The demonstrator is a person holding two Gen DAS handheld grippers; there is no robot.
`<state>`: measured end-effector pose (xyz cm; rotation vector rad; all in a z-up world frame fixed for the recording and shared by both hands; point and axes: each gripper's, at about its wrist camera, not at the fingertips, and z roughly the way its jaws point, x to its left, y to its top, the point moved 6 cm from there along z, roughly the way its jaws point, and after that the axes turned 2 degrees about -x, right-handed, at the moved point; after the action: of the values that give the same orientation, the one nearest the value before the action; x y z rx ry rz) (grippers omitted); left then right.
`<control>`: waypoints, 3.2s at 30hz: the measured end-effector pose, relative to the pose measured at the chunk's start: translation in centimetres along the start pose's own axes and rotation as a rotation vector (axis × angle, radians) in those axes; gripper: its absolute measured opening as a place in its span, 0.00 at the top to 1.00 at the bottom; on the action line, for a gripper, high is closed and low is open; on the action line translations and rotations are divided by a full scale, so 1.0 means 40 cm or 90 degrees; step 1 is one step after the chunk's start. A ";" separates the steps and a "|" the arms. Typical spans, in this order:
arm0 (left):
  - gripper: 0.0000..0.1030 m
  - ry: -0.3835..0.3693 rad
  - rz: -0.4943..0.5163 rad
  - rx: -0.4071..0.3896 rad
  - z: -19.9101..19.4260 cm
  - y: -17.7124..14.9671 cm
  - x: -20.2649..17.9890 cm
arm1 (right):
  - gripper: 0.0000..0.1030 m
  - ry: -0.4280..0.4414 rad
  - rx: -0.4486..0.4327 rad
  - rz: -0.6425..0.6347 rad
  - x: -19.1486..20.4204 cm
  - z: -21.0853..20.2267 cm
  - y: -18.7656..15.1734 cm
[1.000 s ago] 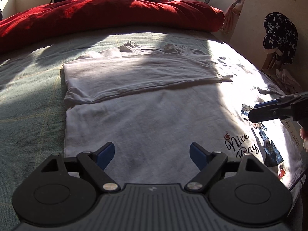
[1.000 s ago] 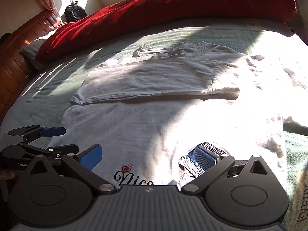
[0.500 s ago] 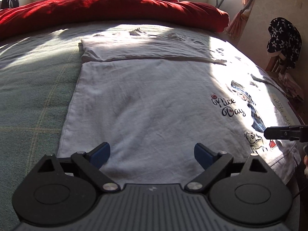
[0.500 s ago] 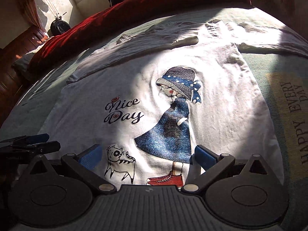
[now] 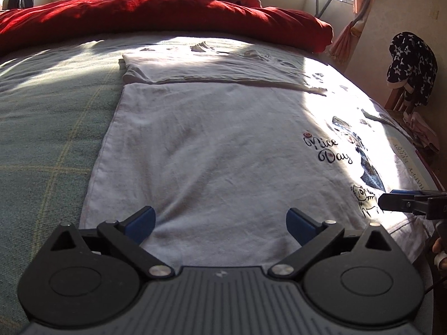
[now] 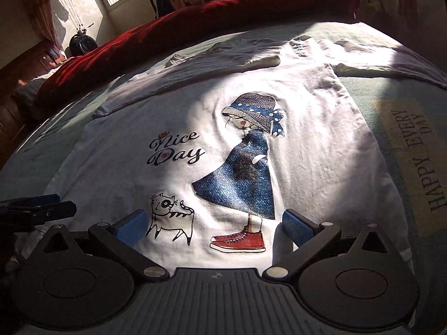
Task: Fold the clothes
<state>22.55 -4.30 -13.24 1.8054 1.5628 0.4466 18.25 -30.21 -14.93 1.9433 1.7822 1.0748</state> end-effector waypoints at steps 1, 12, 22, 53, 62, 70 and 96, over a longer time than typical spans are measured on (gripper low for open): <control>0.03 0.002 0.000 0.002 -0.002 -0.001 -0.001 | 0.00 -0.001 0.001 0.000 0.000 -0.001 0.000; 0.03 0.011 -0.001 0.002 -0.022 -0.027 -0.006 | 0.00 -0.044 -0.042 -0.067 0.022 -0.042 -0.065; 0.03 -0.016 -0.014 -0.025 -0.041 -0.001 -0.032 | 0.00 0.057 -0.076 0.123 -0.089 -0.096 0.000; 0.03 -0.047 0.044 0.005 0.190 0.142 -0.247 | 0.00 -0.019 -0.243 0.516 -1.078 -0.072 0.360; 0.03 -0.033 0.054 0.006 0.198 0.146 -0.252 | 0.00 0.051 -0.260 0.587 -1.151 0.003 0.372; 0.03 -0.026 0.056 0.004 0.205 0.148 -0.255 | 0.00 0.055 -0.283 0.559 -1.177 0.023 0.403; 0.03 -0.035 0.059 -0.013 0.207 0.148 -0.250 | 0.19 0.025 -0.274 0.552 -1.163 0.070 0.442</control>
<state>30.14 -16.37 -13.11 1.8643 1.4377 0.4504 35.12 -76.80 -20.16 2.4152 0.5660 1.5720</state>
